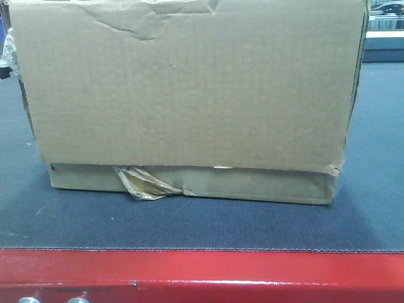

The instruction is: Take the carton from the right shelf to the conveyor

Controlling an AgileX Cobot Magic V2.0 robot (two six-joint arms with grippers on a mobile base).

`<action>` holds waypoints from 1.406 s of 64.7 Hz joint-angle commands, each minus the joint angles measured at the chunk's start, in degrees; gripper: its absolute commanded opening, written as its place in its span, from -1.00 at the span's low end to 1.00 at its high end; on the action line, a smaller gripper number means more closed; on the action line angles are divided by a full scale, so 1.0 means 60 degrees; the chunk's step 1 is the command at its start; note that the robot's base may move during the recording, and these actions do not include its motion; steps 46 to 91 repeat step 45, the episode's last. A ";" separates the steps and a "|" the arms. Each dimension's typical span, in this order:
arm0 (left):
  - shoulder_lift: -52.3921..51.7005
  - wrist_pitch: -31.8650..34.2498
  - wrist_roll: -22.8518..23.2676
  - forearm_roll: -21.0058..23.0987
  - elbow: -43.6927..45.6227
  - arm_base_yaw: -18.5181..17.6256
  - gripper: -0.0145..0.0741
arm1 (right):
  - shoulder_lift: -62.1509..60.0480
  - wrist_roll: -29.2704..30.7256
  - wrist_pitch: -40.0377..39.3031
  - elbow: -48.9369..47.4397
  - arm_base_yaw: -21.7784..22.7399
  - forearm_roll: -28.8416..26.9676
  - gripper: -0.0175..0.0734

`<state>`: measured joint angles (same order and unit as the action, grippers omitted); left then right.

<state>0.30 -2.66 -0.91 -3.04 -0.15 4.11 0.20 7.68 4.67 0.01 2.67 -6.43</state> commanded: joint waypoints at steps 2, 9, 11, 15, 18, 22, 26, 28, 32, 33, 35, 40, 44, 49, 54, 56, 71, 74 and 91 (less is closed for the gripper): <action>-0.0050 0.0112 -0.0028 0.0051 0.0025 0.0002 -0.64 | -0.0033 0.0073 -0.0289 -0.0002 0.0050 -0.0029 -0.77; -0.0050 0.0112 -0.0028 0.0051 0.0025 0.0002 -0.64 | -0.0033 0.0073 -0.0289 -0.0002 0.0050 -0.0029 -0.77; -0.0050 0.0112 -0.0028 0.0051 0.0025 0.0002 -0.64 | -0.0033 0.0073 -0.0289 -0.0002 0.0050 -0.0029 -0.77; -0.0050 0.0112 -0.0028 0.0051 0.0025 0.0002 -0.64 | -0.0033 0.0073 -0.0289 -0.0002 0.0050 -0.0029 -0.77; -0.0050 0.0112 -0.0028 0.0051 0.0025 0.0002 -0.64 | -0.0033 0.0073 -0.0289 -0.0002 0.0050 -0.0029 -0.77; -0.0050 0.0112 -0.0028 0.0051 0.0025 0.0002 -0.64 | -0.0033 0.0073 -0.0289 -0.0002 0.0050 -0.0029 -0.77; -0.0050 0.0112 -0.0028 0.0051 0.0025 0.0002 -0.64 | -0.0033 0.0073 -0.0289 -0.0002 0.0050 -0.0029 -0.77; -0.0050 0.0112 -0.0028 0.0051 0.0025 0.0002 -0.64 | -0.0033 0.0073 -0.0289 -0.0002 0.0050 -0.0029 -0.77; -0.0050 0.0112 -0.0028 0.0051 0.0025 0.0002 -0.64 | -0.0033 0.0073 -0.0289 -0.0002 0.0050 -0.0029 -0.77; -0.0050 0.0112 -0.0028 0.0051 0.0025 0.0002 -0.64 | -0.0033 0.0073 -0.0289 -0.0002 0.0050 -0.0029 -0.77; -0.0050 0.0112 -0.0028 0.0051 0.0025 0.0002 -0.64 | -0.0033 0.0073 -0.0289 -0.0002 0.0050 -0.0029 -0.77; -0.0050 0.0112 -0.0028 0.0051 0.0025 0.0002 -0.64 | -0.0033 0.0073 -0.0289 -0.0002 0.0050 -0.0029 -0.77; -0.0050 0.0112 -0.0028 0.0051 0.0025 0.0002 -0.64 | -0.0033 0.0073 -0.0289 -0.0002 0.0050 -0.0029 -0.77; -0.0050 0.0112 -0.0028 0.0051 0.0025 0.0002 -0.64 | -0.0033 0.0073 -0.0289 -0.0002 0.0050 -0.0029 -0.77; -0.0050 0.0112 -0.0028 0.0051 0.0025 0.0002 -0.64 | -0.0033 0.0073 -0.0289 -0.0002 0.0050 -0.0029 -0.77; -0.0050 0.0112 -0.0028 0.0051 0.0025 0.0002 -0.64 | -0.0033 0.0073 -0.0289 -0.0002 0.0050 -0.0029 -0.77; -0.0050 0.0112 -0.0028 0.0051 0.0025 0.0002 -0.64 | -0.0033 0.0073 -0.0289 -0.0002 0.0050 -0.0029 -0.77; -0.0050 0.0112 -0.0028 0.0051 0.0025 0.0002 -0.64 | -0.0033 0.0073 -0.0289 -0.0002 0.0050 -0.0029 -0.77; -0.0050 0.0112 -0.0028 0.0051 0.0025 0.0002 -0.64 | -0.0033 0.0073 -0.0289 -0.0002 0.0050 -0.0029 -0.77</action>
